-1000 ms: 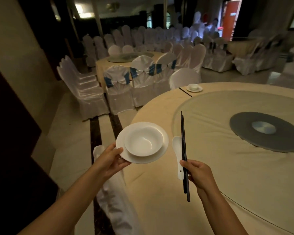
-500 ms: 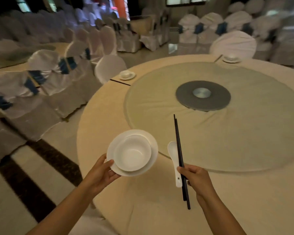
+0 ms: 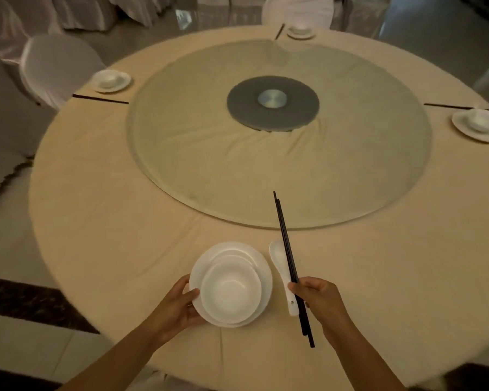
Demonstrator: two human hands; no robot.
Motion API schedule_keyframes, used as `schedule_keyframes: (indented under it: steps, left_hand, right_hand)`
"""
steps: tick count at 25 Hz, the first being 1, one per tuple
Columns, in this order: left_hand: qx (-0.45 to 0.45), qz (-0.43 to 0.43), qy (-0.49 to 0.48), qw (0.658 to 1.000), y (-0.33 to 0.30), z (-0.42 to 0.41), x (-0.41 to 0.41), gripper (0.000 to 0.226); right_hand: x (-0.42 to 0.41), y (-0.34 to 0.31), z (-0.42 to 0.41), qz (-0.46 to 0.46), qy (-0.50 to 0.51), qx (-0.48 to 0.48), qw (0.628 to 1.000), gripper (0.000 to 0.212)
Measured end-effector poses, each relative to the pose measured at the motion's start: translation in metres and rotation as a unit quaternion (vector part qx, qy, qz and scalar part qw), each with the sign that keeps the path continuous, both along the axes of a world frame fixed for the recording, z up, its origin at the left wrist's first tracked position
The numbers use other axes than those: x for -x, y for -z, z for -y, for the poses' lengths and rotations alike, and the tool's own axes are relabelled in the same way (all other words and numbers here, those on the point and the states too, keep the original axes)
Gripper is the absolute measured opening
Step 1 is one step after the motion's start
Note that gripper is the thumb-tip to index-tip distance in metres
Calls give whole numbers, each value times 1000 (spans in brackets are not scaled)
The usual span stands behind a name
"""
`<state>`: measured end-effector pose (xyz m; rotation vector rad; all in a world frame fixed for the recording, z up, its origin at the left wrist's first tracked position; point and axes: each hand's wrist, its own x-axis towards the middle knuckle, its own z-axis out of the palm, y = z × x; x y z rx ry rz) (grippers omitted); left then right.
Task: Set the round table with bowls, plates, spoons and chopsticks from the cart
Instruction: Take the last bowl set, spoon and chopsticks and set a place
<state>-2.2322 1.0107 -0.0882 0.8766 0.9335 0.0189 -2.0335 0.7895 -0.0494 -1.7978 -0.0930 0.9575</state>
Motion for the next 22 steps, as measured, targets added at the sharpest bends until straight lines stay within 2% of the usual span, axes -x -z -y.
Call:
schedule_keyframes:
  steps: [5,11,17,20,22]
  left_hand:
    - [28,0,8,1000,29,8,2,37]
    - [-2,-10,8,1000,33,10,-1,32]
    - [-204,-47,8,978,24,21,-9,38]
    - [-335,-123,57,933,29,17,-11,43]
    - [-374,-146,70,913,31,13,-11,44]
  right_hand:
    - [5,18,10,-13,27,25,999,15]
    - [6,23,15,-17,28,38,999,12]
    - [10,24,11,-18,11,29,999,12]
    - [12,22,7,-21,1,10,1000,14]
    - [13,21,5,-23,-1,-3,1000,17]
